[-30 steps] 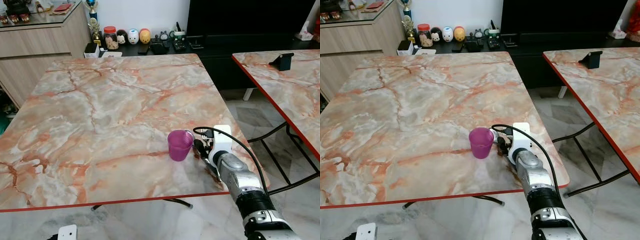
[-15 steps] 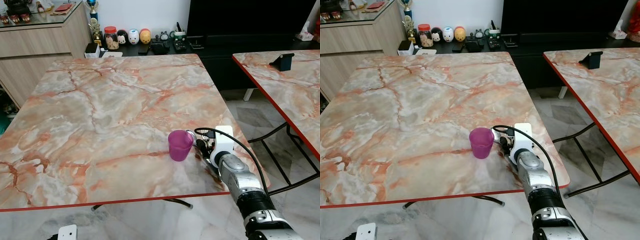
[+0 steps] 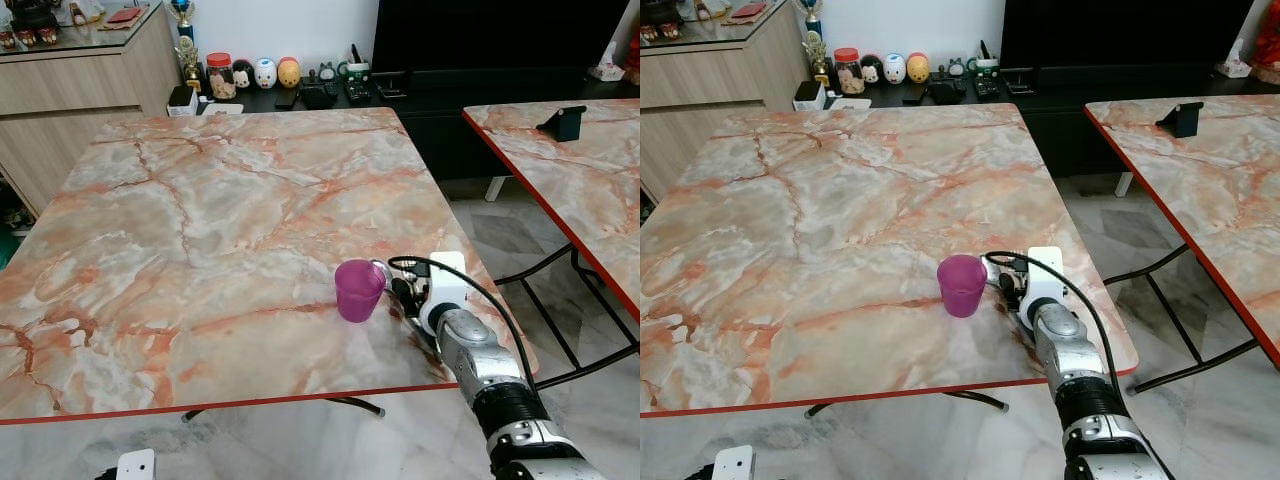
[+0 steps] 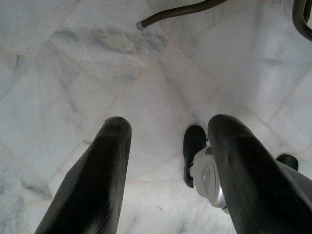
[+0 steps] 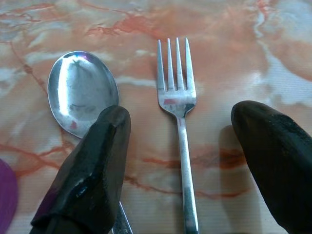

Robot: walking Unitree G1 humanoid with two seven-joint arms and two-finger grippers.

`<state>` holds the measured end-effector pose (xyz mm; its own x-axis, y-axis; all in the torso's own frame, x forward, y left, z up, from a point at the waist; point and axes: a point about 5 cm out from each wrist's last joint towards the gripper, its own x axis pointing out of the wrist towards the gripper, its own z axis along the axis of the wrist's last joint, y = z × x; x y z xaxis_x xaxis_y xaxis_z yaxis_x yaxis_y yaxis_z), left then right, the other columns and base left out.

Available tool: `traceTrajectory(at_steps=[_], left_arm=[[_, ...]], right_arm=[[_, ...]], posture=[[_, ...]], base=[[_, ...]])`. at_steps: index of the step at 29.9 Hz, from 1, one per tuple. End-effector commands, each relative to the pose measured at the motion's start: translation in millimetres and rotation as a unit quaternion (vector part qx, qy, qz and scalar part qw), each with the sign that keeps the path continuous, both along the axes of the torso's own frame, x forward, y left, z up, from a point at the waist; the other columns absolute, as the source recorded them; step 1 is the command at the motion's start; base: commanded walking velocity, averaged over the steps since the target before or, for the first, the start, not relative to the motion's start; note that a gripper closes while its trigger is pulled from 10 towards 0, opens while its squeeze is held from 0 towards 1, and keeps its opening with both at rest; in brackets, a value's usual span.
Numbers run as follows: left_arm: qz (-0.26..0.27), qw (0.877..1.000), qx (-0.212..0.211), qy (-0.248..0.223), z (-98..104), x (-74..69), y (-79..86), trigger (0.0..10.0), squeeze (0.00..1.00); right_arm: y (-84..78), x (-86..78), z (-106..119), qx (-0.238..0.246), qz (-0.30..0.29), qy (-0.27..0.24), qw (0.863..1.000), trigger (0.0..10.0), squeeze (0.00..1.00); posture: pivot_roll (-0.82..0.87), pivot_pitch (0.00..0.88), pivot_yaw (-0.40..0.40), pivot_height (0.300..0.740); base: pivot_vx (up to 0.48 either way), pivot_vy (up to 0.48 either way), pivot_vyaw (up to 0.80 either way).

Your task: Setting the table

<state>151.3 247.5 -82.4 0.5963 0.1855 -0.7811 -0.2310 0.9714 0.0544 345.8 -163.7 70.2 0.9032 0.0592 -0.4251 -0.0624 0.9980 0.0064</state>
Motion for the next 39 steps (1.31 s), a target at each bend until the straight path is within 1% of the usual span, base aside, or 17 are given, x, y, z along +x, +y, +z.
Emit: traceTrajectory(at_steps=[1,9,16,20,24,25,27,34,35,36,37,39], left_arm=[[-0.01,1.0,0.003,0.008,-1.5,-1.6,-2.0,10.0,0.0],[-0.012,1.0,0.002,0.008,-1.6,-1.6,-2.6,10.0,0.0],[-0.013,1.0,-0.004,0.008,-2.2,-1.9,-4.3,10.0,0.0],[-0.013,1.0,-0.005,0.009,-2.6,-2.5,-4.8,10.0,0.0],[-0.013,1.0,-0.005,0.009,-2.6,-2.7,-4.7,10.0,0.0],[-0.014,1.0,-0.003,0.009,-2.5,-2.6,-4.5,10.0,0.0],[-0.014,1.0,-0.003,0.009,-2.4,-2.6,-4.4,10.0,0.0],[-0.02,1.0,-0.004,0.008,-2.1,-1.2,-5.5,10.0,0.0],[-0.021,1.0,-0.005,0.008,-2.1,-1.0,-5.7,10.0,0.0],[-0.023,1.0,-0.006,0.008,-2.2,-0.9,-6.2,10.0,0.0],[-0.023,1.0,-0.006,0.009,-2.3,-0.9,-6.5,10.0,0.0],[-0.024,1.0,-0.007,0.01,-2.5,-1.0,-7.1,10.0,0.0]], right_arm=[[4.6,1.0,-1.1,-0.002,0.01,0.01,1.0,10.0,0.0],[2.3,-0.7,-4.4,-0.014,-0.003,0.021,1.0,10.0,0.0],[-1.4,-6.8,-14.9,-0.03,-0.013,0.055,0.998,10.0,0.0],[-0.3,-8.6,-17.3,-0.032,-0.011,0.061,0.998,10.0,0.0],[-0.1,-8.1,-15.7,-0.03,-0.018,0.052,0.998,10.0,0.0],[0.0,-6.0,-12.0,-0.023,-0.023,0.035,0.999,10.0,0.0],[0.3,-5.0,-10.6,-0.022,-0.023,0.031,0.999,10.0,0.0],[-0.4,-11.4,-22.4,-0.046,-0.018,0.077,0.996,10.0,0.0],[-0.6,-12.1,-23.4,-0.045,-0.018,0.077,0.996,5.6,0.0],[-1.3,-13.1,-24.4,-0.042,-0.024,0.076,0.996,3.0,0.0],[-1.7,-13.5,-24.9,-0.042,-0.026,0.076,0.996,0.0,0.0],[-2.1,-14.0,-25.6,-0.043,-0.026,0.076,0.996,0.0,0.0]], posture=[[-0.05,0.0,-0.008,0.72],[-0.05,0.0,-0.01,0.72],[-0.05,0.0,-0.011,0.72],[-0.05,0.0,-0.01,0.72],[-0.05,0.0,-0.01,0.72],[-0.05,0.0,-0.009,0.72],[-0.05,0.0,-0.009,0.72],[-0.05,0.0,-0.01,0.72],[-0.05,0.0,-0.01,0.72],[-0.05,0.0,-0.01,0.72],[-0.05,0.0,-0.01,0.72],[-0.05,0.0,-0.01,0.72]], base=[[0.0,0.0,0.0],[0.0,0.0,0.0],[0.0,0.0,0.0],[0.0,0.0,0.0],[0.0,0.0,0.0],[0.0,0.0,0.0],[0.0,0.0,0.0],[0.0,0.0,0.0],[0.0,0.0,0.0],[0.0,0.0,0.0],[0.0,0.0,0.0],[0.0,0.0,0.0]])
